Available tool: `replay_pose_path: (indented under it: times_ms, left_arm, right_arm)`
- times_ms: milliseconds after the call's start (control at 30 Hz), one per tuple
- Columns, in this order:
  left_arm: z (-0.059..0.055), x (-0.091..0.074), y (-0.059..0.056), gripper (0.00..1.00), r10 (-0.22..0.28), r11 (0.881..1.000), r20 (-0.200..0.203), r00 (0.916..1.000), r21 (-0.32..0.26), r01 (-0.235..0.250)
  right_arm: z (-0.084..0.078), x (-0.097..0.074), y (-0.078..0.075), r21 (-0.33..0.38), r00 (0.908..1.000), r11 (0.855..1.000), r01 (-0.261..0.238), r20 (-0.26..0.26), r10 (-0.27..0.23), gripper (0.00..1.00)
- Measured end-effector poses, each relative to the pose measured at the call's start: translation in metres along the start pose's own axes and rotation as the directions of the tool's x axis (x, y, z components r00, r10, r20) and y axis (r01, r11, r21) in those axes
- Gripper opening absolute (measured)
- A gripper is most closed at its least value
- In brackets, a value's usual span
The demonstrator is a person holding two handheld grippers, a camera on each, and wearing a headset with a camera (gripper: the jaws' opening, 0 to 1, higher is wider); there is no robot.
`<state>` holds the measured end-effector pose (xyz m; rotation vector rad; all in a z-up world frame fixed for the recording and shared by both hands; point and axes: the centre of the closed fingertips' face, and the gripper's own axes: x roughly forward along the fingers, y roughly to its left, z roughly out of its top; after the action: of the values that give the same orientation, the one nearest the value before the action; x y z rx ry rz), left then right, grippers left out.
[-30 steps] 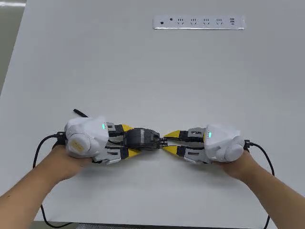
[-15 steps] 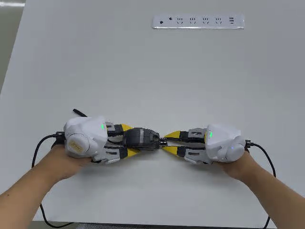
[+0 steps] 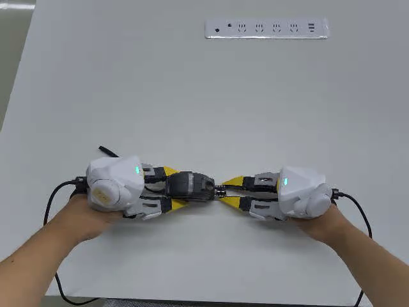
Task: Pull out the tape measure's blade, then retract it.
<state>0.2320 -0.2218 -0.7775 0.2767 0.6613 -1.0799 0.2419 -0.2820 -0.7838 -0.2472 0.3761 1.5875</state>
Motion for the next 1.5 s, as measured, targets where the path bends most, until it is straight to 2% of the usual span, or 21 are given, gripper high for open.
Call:
replay_pose_path:
  times_ms: [1500]
  left_arm:
    - [0.000, 0.000, -0.001, 0.29, 0.001, 1.000, -0.007, 1.0000, 0.002, -0.001]
  right_arm:
    - [-0.017, -0.042, -0.002, 0.049, 0.9996, 0.998, 0.029, -0.003, -0.029, 0.12]
